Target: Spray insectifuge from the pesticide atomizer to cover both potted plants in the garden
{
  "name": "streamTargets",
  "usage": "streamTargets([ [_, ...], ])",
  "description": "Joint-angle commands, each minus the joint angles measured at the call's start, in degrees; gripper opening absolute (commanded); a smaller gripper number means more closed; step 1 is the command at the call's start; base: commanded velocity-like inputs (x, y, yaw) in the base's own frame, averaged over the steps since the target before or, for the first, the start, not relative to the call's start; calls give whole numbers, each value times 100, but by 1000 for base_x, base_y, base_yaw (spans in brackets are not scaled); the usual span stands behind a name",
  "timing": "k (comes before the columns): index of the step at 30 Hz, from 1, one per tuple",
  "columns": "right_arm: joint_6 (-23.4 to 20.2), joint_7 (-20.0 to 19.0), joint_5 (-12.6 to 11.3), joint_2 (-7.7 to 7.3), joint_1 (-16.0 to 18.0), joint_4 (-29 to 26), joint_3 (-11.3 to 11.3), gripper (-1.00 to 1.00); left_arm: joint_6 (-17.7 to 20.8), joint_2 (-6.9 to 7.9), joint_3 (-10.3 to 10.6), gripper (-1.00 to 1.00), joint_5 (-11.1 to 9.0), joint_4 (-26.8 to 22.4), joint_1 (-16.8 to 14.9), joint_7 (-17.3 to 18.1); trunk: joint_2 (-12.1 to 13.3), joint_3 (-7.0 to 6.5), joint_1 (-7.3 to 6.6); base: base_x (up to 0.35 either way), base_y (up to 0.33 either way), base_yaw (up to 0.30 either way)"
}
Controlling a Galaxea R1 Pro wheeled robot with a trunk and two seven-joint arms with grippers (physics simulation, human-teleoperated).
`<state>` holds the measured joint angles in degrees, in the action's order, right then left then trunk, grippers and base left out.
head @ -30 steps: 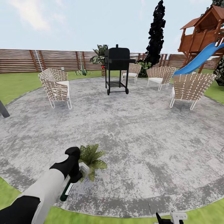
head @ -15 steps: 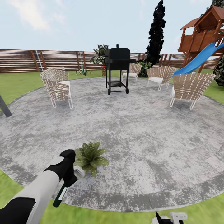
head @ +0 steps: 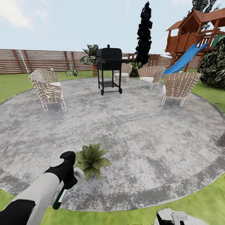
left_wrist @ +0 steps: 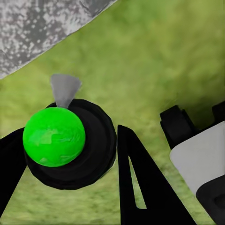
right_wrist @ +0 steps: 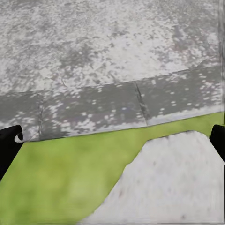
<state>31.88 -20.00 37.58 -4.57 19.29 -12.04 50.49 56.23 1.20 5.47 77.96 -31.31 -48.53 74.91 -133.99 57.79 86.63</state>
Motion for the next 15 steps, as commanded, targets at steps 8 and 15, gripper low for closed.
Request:
streamTargets([
  [8,11,-43,13,4,5,0,49,100,-439,48,25,-100,-166,-103,244,11,-2,5,-1,-124,14,-29],
  [15,11,-40,8,1,5,-5,49,100,-1258,14,26,-100,-1439,-53,271,-346,-2,5,-1,-333,0,0],
])
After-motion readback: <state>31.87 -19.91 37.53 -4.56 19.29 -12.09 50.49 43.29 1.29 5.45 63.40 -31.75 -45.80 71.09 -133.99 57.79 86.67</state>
